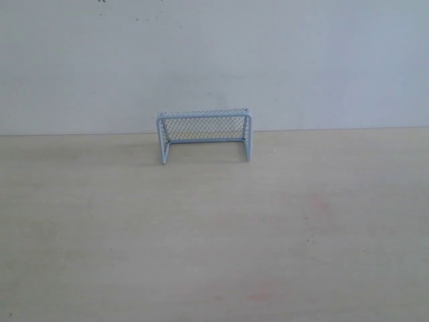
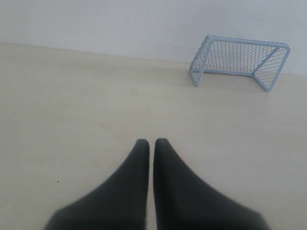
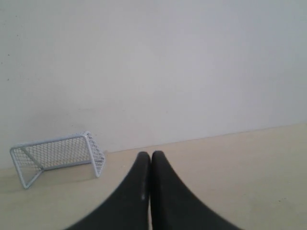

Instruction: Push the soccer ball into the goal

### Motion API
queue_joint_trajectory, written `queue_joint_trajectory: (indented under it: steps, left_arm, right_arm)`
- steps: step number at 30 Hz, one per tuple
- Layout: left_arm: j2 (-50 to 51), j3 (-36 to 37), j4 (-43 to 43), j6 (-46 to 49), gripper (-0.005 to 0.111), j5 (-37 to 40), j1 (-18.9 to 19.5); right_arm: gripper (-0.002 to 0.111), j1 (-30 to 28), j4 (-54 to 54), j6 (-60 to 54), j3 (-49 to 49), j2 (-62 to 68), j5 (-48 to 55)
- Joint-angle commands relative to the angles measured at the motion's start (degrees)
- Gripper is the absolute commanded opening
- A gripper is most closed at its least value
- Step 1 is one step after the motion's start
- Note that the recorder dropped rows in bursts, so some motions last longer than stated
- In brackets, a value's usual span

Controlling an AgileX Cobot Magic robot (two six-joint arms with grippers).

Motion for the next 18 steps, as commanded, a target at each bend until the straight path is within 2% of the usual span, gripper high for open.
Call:
queue_joint_trajectory:
  steps: [1,9,18]
  left_arm:
    - [-0.14,0.2,0.12,0.0,0.004,-0.4,0.01]
    - [-0.14,0.2,0.12,0.0,0.004,-0.4,0.01]
    - [-0.14,0.2,0.12,0.0,0.004,-0.4,0.01]
  right_arm:
    - [0.0,-0.01,-3.17,-0.36,2.07,-0.37,-7.4]
    - [0.0,-0.01,-5.17,-11.31,2.07,-0.37,1.3]
    - [0.0,-0.01,-4.42,-9.37,2.07,-0.37,14.34]
